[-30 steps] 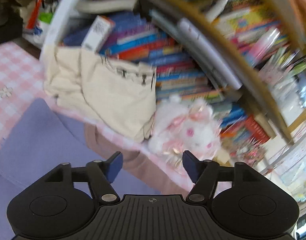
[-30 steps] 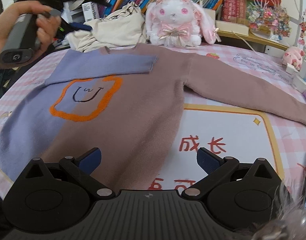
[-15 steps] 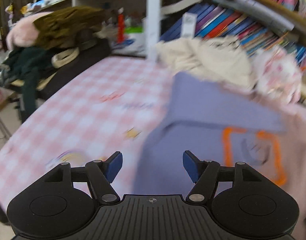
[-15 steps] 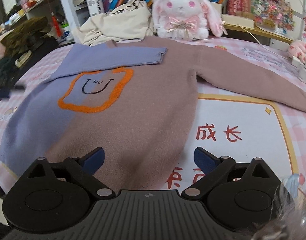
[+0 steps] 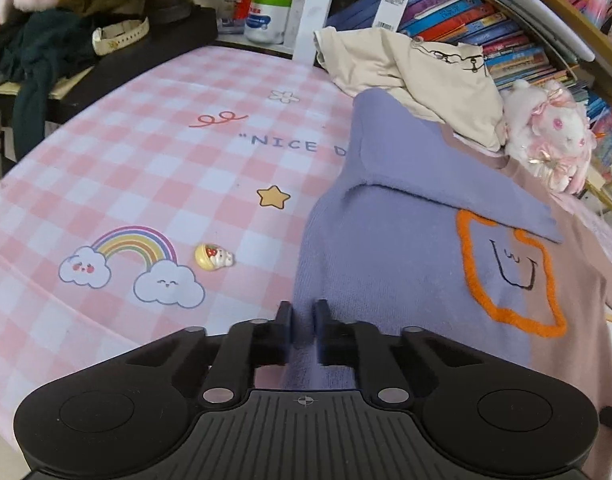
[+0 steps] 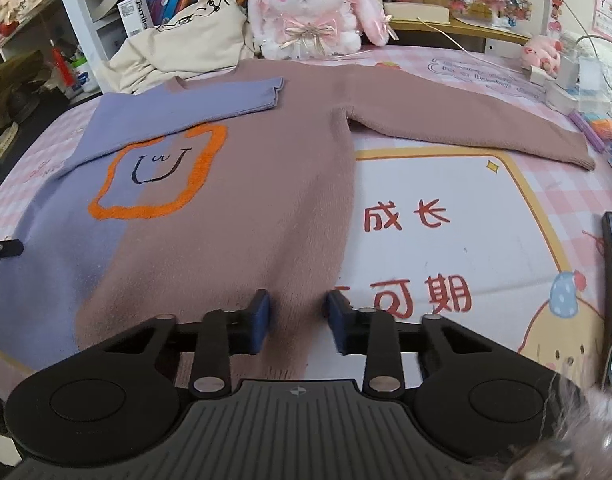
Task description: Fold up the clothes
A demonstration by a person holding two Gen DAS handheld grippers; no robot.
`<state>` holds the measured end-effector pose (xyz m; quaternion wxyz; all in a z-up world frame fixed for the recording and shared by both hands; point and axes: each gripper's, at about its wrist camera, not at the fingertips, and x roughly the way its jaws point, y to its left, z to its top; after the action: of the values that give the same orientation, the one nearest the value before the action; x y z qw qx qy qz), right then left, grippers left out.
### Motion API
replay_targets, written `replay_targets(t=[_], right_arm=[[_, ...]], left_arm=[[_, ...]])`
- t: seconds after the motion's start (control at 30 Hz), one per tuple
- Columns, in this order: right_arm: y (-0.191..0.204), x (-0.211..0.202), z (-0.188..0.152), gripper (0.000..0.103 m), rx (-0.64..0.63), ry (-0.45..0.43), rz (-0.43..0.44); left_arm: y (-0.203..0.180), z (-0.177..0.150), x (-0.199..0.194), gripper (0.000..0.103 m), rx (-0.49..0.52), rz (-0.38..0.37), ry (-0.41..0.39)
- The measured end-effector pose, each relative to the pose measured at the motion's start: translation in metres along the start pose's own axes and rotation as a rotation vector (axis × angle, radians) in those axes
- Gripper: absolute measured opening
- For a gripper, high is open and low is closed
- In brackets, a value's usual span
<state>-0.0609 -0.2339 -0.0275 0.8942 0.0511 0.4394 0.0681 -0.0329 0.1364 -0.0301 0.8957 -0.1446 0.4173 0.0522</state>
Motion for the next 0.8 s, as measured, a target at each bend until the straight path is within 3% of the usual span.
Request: replay_targets(t=[0.1,0.37,0.63,0.8], right_arm=[[0.008,0.000,-0.001,0.014,-0.005,0.000,0.005],[0.036,0.005,-0.003,0.013,-0.062,-0.008,0.022],[0.045,0.008,-0.006,0.014,-0.036,-0.019,-0.011],[0.053,0.001,-0.008,0.030,-0.018,-0.037,-0.044]], left_arm=[[0.006,0.003,-0.002,0.005,-0.013,-0.005,-0.012],[0.029,0.016,-0.005,0.005,-0.017,0.014,-0.033],[0.037,0.017,0.001,0.006,0.018,-0.009,-0.010],[0.032,0.018,-0.005,0.013,0.094,-0.014,-0.016]])
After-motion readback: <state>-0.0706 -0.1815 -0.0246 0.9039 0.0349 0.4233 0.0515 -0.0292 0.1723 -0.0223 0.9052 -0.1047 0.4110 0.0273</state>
